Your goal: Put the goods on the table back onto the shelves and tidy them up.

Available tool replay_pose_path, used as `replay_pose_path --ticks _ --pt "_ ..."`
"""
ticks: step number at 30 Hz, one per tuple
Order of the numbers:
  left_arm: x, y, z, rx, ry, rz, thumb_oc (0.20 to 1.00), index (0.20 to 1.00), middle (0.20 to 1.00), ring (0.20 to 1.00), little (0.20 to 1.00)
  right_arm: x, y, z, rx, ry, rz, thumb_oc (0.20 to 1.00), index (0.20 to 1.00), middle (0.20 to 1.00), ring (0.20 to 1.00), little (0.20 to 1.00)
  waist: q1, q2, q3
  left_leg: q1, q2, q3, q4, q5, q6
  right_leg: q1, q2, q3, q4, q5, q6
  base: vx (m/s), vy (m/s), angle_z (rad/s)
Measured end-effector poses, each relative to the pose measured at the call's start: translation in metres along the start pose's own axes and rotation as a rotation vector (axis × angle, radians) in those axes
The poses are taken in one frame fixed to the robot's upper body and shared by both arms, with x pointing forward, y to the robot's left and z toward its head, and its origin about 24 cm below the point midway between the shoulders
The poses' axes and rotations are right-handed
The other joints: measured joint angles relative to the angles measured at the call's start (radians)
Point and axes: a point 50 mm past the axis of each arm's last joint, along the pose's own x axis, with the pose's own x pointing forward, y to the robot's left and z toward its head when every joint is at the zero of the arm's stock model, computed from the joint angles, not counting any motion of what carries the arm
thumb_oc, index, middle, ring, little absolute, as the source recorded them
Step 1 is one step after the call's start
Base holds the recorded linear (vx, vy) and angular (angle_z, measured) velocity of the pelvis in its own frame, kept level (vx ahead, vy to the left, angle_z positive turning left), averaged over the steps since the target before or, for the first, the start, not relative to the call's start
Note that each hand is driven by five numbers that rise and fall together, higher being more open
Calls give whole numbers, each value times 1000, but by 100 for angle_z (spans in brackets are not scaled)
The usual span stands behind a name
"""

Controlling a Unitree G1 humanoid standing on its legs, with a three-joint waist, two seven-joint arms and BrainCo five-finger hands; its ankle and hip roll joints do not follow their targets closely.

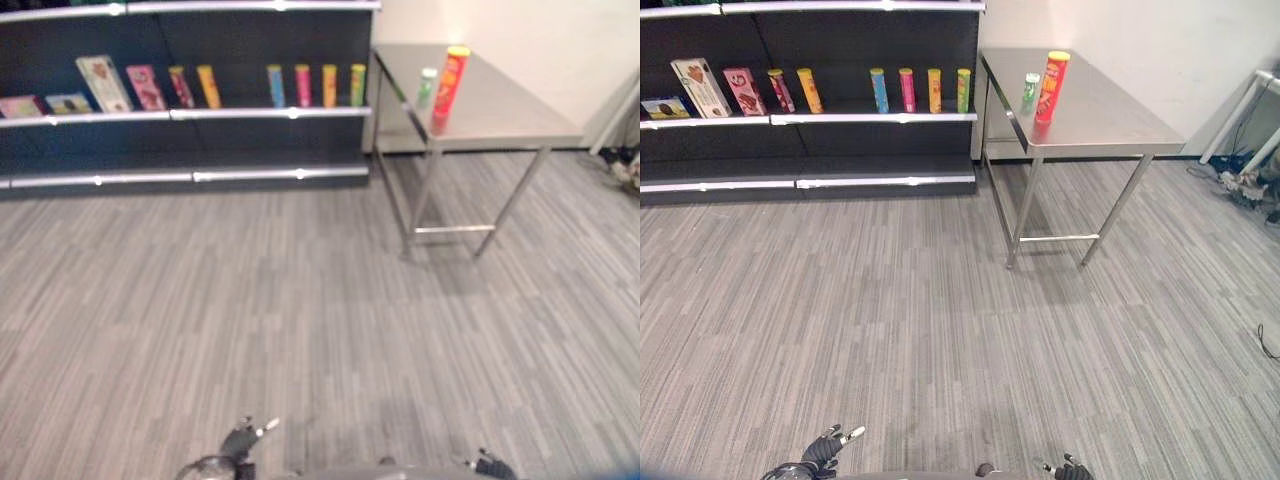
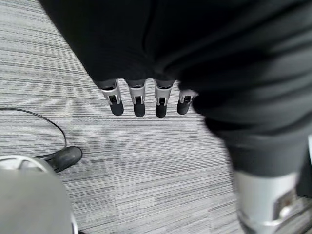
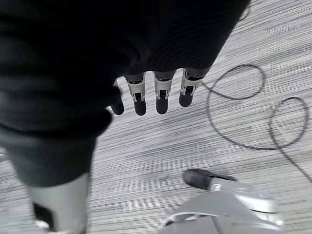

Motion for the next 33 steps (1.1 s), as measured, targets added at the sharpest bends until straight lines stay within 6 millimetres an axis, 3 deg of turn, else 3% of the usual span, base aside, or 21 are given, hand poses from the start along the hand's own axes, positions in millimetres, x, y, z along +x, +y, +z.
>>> replay_pose_path --ticks 5,10,33 --pt "1 0 6 0 -15 -1 1000 1000 1000 1000 1000 2 1 8 -3 -22 3 1000 1000 1000 1000 1000 -2 17 21 7 1 0 -6 0 0 8 3 0 6 1 -3 -2 3 -2" --pt "2 0 10 2 -27 -2 1000 1000 1000 1000 1000 4 2 19 -4 -49 8 1000 1000 1000 1000 1000 -2 8 32 34 0 -1 -24 0 0 27 5 1 5 -5 -2 0 0 0" --pt "1 2 0 13 7 5 1000 1000 1000 1000 1000 3 1 9 -7 -14 3 1000 1000 1000 1000 1000 -2 5 26 36 -4 -2 -29 0 0 19 4 8 0 -5 0 0 0 0"
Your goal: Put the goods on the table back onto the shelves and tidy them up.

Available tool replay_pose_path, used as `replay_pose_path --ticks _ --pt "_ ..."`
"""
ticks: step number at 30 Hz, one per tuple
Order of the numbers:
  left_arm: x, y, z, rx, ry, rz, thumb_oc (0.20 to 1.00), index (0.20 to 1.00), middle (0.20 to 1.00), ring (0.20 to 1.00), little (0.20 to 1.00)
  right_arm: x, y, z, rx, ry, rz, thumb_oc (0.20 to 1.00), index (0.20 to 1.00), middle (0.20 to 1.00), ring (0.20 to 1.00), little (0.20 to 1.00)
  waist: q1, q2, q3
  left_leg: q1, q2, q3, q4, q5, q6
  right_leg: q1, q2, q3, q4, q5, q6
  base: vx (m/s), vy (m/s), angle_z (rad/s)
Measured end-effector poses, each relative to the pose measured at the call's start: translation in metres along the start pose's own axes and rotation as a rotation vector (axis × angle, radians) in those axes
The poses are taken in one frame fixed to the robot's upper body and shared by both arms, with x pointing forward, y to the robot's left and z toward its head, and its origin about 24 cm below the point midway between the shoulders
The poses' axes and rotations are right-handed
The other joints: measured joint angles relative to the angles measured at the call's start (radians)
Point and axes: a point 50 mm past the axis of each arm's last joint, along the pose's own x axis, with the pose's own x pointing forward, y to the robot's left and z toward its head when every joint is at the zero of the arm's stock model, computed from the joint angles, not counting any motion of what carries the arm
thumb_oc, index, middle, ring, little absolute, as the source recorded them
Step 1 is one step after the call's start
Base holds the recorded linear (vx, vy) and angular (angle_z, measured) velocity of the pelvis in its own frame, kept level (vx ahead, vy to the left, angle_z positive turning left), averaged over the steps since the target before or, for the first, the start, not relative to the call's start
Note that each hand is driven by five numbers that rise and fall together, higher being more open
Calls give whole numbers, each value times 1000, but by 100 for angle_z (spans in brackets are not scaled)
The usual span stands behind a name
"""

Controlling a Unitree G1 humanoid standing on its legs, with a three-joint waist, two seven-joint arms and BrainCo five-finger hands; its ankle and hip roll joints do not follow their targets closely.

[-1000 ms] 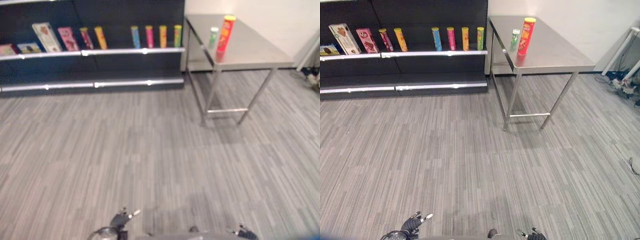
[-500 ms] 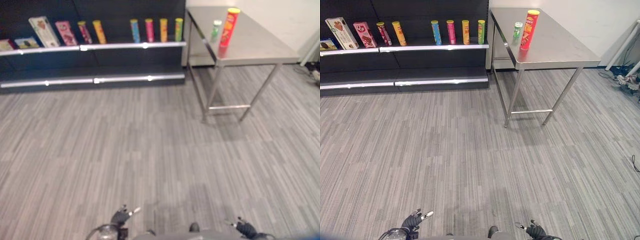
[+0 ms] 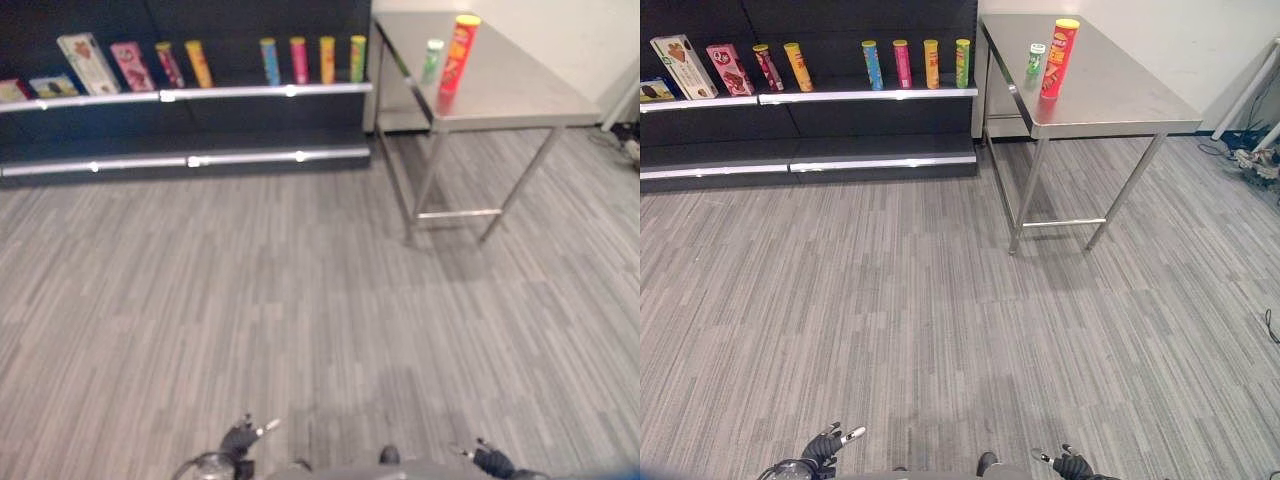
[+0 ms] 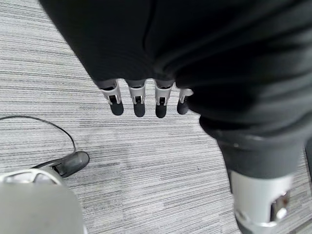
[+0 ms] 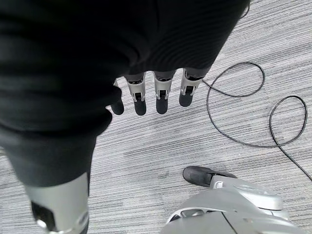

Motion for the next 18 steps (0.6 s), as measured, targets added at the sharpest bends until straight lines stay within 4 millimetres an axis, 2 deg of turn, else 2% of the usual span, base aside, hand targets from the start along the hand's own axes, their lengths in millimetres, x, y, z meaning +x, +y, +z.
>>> replay_pose_path --ticks 18 --pt "-1 1 -6 41 24 -6 1000 1000 1000 1000 1000 -2 2 -10 -31 33 19 1000 1000 1000 1000 1000 -1 -1 -17 0 1 0 1 0 0 0 1 2 0 1 0 -2 -1 0"
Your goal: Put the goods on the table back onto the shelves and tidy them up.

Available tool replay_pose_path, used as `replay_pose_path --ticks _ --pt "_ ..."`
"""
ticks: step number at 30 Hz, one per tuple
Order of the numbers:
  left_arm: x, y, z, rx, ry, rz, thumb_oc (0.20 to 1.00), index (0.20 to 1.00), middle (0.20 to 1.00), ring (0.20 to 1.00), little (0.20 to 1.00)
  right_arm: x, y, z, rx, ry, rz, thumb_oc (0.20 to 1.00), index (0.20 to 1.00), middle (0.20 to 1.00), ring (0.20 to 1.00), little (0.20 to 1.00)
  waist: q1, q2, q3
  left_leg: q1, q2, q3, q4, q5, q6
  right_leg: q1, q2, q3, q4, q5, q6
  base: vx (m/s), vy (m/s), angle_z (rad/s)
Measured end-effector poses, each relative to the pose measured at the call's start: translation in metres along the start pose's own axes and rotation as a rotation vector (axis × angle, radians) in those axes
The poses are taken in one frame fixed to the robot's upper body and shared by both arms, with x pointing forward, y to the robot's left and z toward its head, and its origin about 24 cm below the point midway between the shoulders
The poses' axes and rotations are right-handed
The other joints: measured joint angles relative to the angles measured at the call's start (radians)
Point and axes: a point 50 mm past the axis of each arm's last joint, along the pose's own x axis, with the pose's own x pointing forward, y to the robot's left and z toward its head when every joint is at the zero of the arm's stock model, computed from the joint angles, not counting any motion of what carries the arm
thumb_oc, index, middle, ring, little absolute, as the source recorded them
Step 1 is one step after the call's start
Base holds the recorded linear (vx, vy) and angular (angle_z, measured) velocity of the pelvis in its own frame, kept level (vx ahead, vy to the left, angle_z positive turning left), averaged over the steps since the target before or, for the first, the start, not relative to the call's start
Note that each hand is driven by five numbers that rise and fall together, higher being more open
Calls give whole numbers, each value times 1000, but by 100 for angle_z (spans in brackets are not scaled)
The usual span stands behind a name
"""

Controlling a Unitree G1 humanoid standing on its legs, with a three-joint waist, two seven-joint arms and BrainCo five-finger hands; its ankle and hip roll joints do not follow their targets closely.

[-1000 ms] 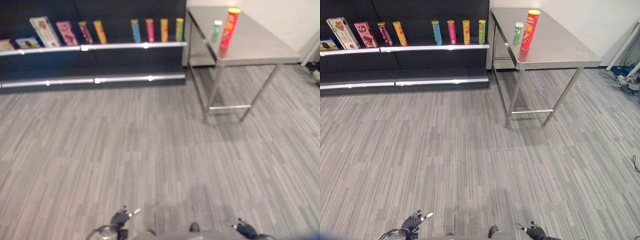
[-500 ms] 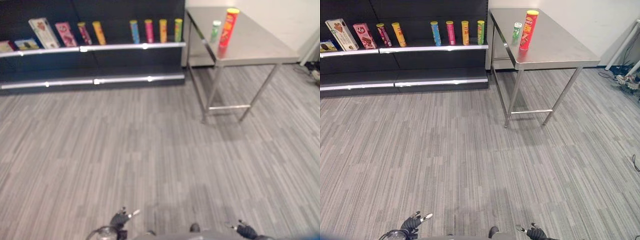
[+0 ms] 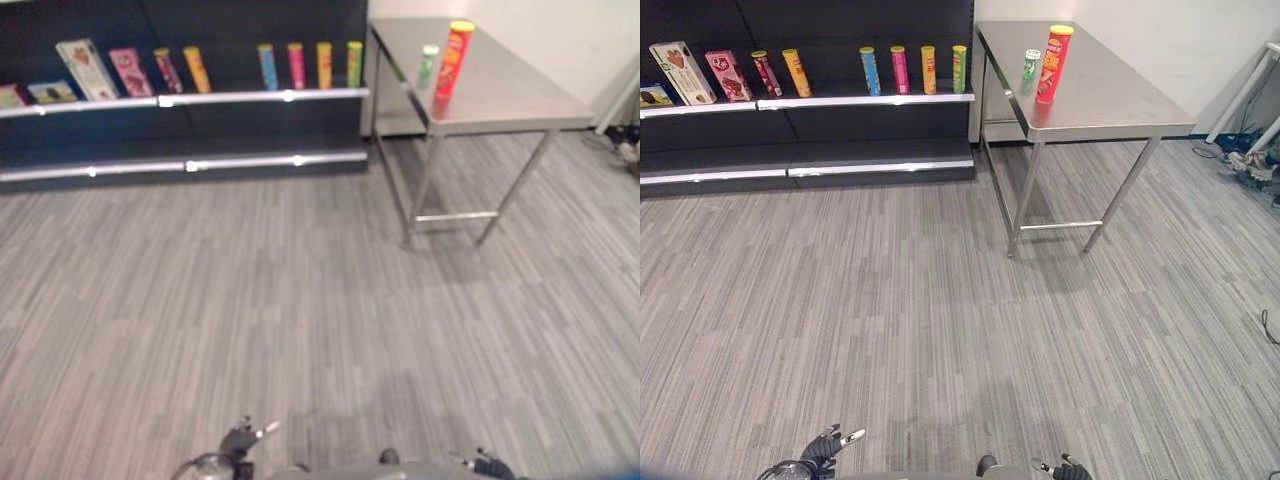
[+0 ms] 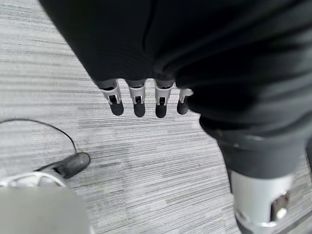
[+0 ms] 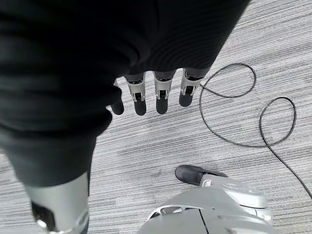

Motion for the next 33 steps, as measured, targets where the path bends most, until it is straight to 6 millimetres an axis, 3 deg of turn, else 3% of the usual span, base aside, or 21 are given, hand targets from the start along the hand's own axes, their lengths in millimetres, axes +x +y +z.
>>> replay_pose_path --ticks 14,18,20,21,22,23,25,28,30,33 --pt "1 2 4 3 -6 7 1000 1000 1000 1000 1000 1 -1 0 -1 12 -4 1000 1000 1000 1000 1000 -1 -7 -5 -22 -16 21 -8 -3 4 -40 -8 28 10 14 11 15 121 -6" --pt "5 2 22 8 -51 6 1000 1000 1000 1000 1000 3 -3 9 -3 -4 -9 1000 1000 1000 1000 1000 -10 -3 25 -36 -25 38 -9 -8 34 -120 -37 49 137 -8 38 99 182 -14" --pt "7 1 31 10 -71 2 1000 1000 1000 1000 1000 4 -6 14 -5 -13 -12 1000 1000 1000 1000 1000 -20 8 50 -28 -27 29 -16 -22 59 -180 -58 51 285 -33 65 152 189 10" --pt "8 0 36 11 -83 1 1000 1000 1000 1000 1000 4 -9 15 -9 -14 -16 1000 1000 1000 1000 1000 -37 13 69 -20 -36 16 -16 -34 69 -251 -86 69 449 -56 85 92 85 25" --pt "9 1 37 11 -85 1 1000 1000 1000 1000 1000 4 -9 15 -9 -11 -15 1000 1000 1000 1000 1000 -46 19 76 -17 -47 2 -16 -38 77 -297 -105 87 534 -78 101 175 70 41" --pt "9 2 39 12 -87 4 1000 1000 1000 1000 1000 3 -7 10 -10 3 -10 1000 1000 1000 1000 1000 -54 6 80 -13 -64 -11 -16 -43 88 -343 -128 118 625 -82 108 134 34 37" --pt "9 1 36 12 -79 2 1000 1000 1000 1000 1000 2 -8 3 -10 26 -11 1000 1000 1000 1000 1000 -55 2 83 -12 -76 -32 -16 -47 109 -391 -141 142 676 -79 112 203 -5 39" --pt "9 0 37 21 -81 -1 1000 1000 1000 1000 1000 2 -8 1 -9 42 -9 1000 1000 1000 1000 1000 -61 -3 89 -19 -80 -83 -12 -47 121 -433 -128 155 613 -78 113 326 -115 44" --pt "10 -1 39 27 -82 -4 1000 1000 1000 1000 1000 3 -8 5 -9 29 -9 1000 1000 1000 1000 1000 -83 -3 91 -28 -79 -133 -9 -54 115 -419 -111 162 399 -72 115 384 -145 65" --pt "11 -4 43 45 -82 -13 1000 1000 1000 1000 1000 4 -8 12 -3 5 -6 1000 1000 1000 1000 1000 -110 -24 107 5 -83 -166 -8 -90 89 -442 -138 126 101 28 142 564 -205 49"
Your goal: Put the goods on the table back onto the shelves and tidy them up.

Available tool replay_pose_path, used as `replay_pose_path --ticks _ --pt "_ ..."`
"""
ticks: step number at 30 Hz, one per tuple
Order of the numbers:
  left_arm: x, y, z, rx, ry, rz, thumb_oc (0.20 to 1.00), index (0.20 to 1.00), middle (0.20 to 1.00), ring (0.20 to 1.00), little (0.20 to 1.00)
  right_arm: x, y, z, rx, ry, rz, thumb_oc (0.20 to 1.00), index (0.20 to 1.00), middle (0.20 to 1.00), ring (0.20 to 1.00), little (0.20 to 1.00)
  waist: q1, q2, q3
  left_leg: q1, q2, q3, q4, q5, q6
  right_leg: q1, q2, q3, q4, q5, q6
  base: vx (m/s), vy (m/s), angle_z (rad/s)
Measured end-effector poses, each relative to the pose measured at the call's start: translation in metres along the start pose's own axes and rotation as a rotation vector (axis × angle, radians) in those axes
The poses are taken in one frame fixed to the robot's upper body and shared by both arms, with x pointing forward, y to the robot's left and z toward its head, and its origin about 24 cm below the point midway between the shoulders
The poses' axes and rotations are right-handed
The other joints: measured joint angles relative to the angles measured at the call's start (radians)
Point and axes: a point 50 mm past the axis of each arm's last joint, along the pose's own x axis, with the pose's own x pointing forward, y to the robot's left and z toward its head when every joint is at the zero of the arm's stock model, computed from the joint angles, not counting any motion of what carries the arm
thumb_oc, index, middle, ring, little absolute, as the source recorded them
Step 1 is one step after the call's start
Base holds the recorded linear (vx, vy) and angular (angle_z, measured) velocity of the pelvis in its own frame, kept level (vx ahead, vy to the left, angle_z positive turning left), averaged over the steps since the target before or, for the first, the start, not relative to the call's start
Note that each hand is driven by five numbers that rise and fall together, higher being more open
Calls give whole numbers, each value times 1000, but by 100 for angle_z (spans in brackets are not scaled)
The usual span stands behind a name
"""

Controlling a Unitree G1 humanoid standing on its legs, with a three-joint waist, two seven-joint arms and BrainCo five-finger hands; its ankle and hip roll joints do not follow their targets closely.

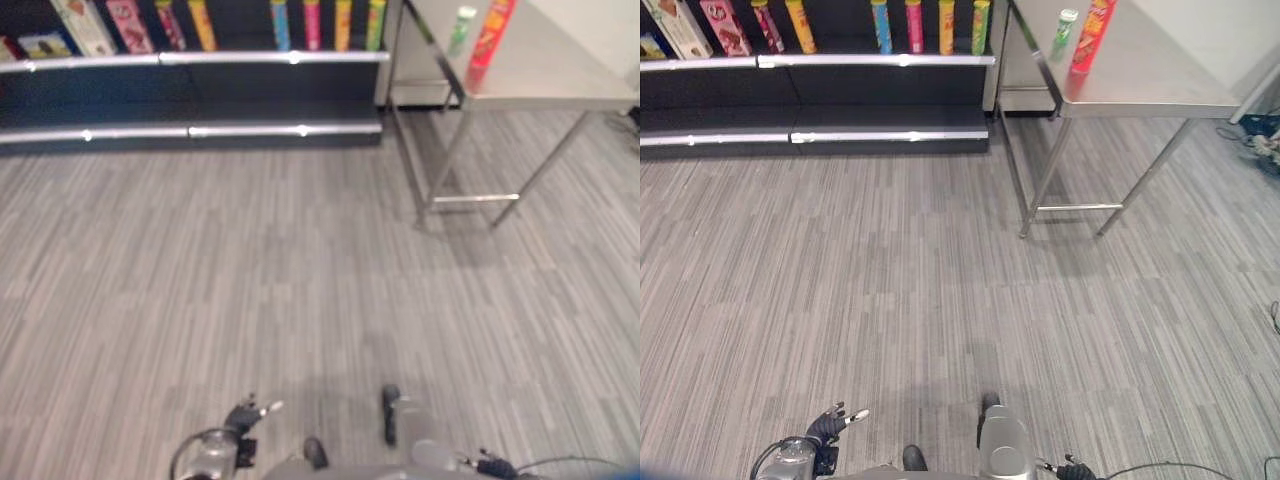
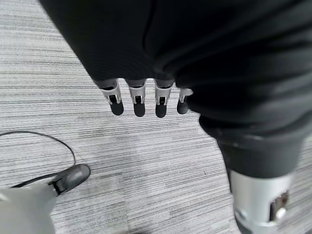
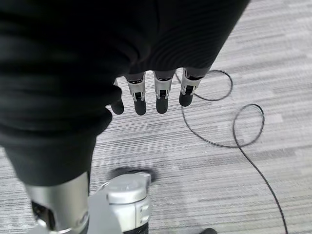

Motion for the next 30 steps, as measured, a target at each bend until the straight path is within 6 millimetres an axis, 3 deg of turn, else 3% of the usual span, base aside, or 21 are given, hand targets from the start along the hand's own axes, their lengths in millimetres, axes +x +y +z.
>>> replay_pose_path --ticks 1,3,4,5,6,7,8,10,12,13,14,15,16,19,21,23,25,26,28,29,30 --pt "0 -2 -1 -2 2 -5 1000 1000 1000 1000 1000 0 -1 1 23 -6 -3 1000 1000 1000 1000 1000 -6 0 5 26 1 -8 -7 -19 -21 -1 -30 -84 -95 14 18 365 -151 35" --pt "-1 -5 -7 -5 14 -14 1000 1000 1000 1000 1000 -2 -4 -7 28 13 -10 1000 1000 1000 1000 1000 -11 -5 3 76 7 -24 -7 -53 -49 -4 -62 -169 -94 19 31 449 -189 34" --pt "-3 -7 -11 -5 24 -21 1000 1000 1000 1000 1000 -4 -5 -15 32 31 -12 1000 1000 1000 1000 1000 -13 -2 -1 121 27 -38 -7 -90 -80 -5 -72 -176 -33 16 29 795 -356 54" --pt "-3 -11 -12 -3 28 -35 1000 1000 1000 1000 1000 -6 -9 -23 34 53 -19 1000 1000 1000 1000 1000 -28 15 -6 154 59 -53 -6 -108 -109 3 -57 -185 22 76 5 414 -212 50" --pt "-2 -17 -9 -3 19 -54 1000 1000 1000 1000 1000 -7 -13 -26 28 59 -27 1000 1000 1000 1000 1000 -44 49 -7 161 98 -60 2 -113 -107 1 -33 -184 56 94 3 708 -368 89" --pt "-1 -23 -4 3 5 -76 1000 1000 1000 1000 1000 -6 -16 -19 27 31 -34 1000 1000 1000 1000 1000 -91 91 5 146 163 -101 40 -110 -121 -2 -6 -155 143 83 -3 371 -233 121" --pt "1 -27 3 13 -17 -92 1000 1000 1000 1000 1000 -7 -18 -22 50 46 -37 1000 1000 1000 1000 1000 -116 96 2 132 177 -136 90 -75 -172 3 12 -119 202 46 -67 374 -231 108" --pt "1 -31 13 10 -72 -113 1000 1000 1000 1000 1000 -6 -29 -12 39 16 -59 1000 1000 1000 1000 1000 -100 99 0 125 188 -118 167 -31 -241 36 29 -120 210 40 -154 532 -508 3" --pt "2 -37 16 31 -76 -130 1000 1000 1000 1000 1000 -7 -43 1 59 -35 -94 1000 1000 1000 1000 1000 -105 109 -8 38 196 -112 328 -30 -207 44 53 -119 227 -2 -186 522 -499 -9" --pt "4 -32 26 42 -95 -117 1000 1000 1000 1000 1000 -6 -47 5 65 -40 -115 1000 1000 1000 1000 1000 -87 99 -7 -38 217 -106 522 24 -269 77 62 -117 195 -19 -165 276 -220 -49" --pt "4 -30 22 28 -82 -106 1000 1000 1000 1000 1000 -5 -48 10 56 -49 -122 1000 1000 1000 1000 1000 -48 79 -6 -52 213 -108 601 133 -292 121 88 -72 163 -16 -200 461 -225 -97" --pt "3 -27 13 12 -54 -92 1000 1000 1000 1000 1000 -4 -45 11 61 -48 -116 1000 1000 1000 1000 1000 -32 56 -7 -62 213 -108 676 217 -318 169 86 -47 125 10 -206 310 -127 -97" --pt "1 -24 7 4 -34 -82 1000 1000 1000 1000 1000 -3 -40 14 58 -60 -104 1000 1000 1000 1000 1000 -29 27 -3 -91 203 -103 718 190 -305 232 82 -27 74 -8 -227 455 -146 -54" --pt "2 -23 14 2 -63 -76 1000 1000 1000 1000 1000 -2 -31 19 36 -69 -80 1000 1000 1000 1000 1000 3 -2 -3 -185 166 -65 634 102 -251 321 69 11 -29 -7 -223 367 -18 -34" --pt "1 -21 12 4 -60 -70 1000 1000 1000 1000 1000 -1 -24 20 35 -75 -64 1000 1000 1000 1000 1000 49 -16 -6 -173 127 -55 283 92 -210 379 63 74 -89 2 -221 568 53 -74" --pt "0 -20 3 4 -36 -64 1000 1000 1000 1000 1000 0 -23 27 33 -102 -61 1000 1000 1000 1000 1000 66 9 -3 -193 131 -118 -11 151 -218 406 76 117 -103 -18 -187 424 17 -71" --pt "-2 -20 -4 5 -18 -65 1000 1000 1000 1000 1000 -1 -28 27 26 -104 -74 1000 1000 1000 1000 1000 77 46 -5 -249 158 -148 -11 172 -218 433 92 162 -103 -43 -150 377 9 -78" --pt "-2 -24 -6 -5 -10 -69 1000 1000 1000 1000 1000 -2 -36 25 18 -101 -92 1000 1000 1000 1000 1000 74 87 -12 -278 182 -162 -4 160 -230 443 107 199 -103 -70 -122 616 55 -123" --pt "-3 -15 -11 -7 5 -42 1000 1000 1000 1000 1000 -1 -28 24 13 -96 -75 1000 1000 1000 1000 1000 102 80 -21 -274 172 -111 65 186 -213 435 93 222 -78 -93 -91 385 57 -133" --pt "-6 -5 -16 -20 11 -10 1000 1000 1000 1000 1000 0 -15 19 6 -79 -41 1000 1000 1000 1000 1000 105 74 -24 -243 172 -99 57 182 -209 379 138 201 73 -159 -93 346 94 -134" --pt "-9 6 -22 -7 23 13 1000 1000 1000 1000 1000 0 -8 11 5 -58 -21 1000 1000 1000 1000 1000 117 42 -34 -186 141 -94 20 199 -188 387 150 199 103 -174 -98 642 191 -138"
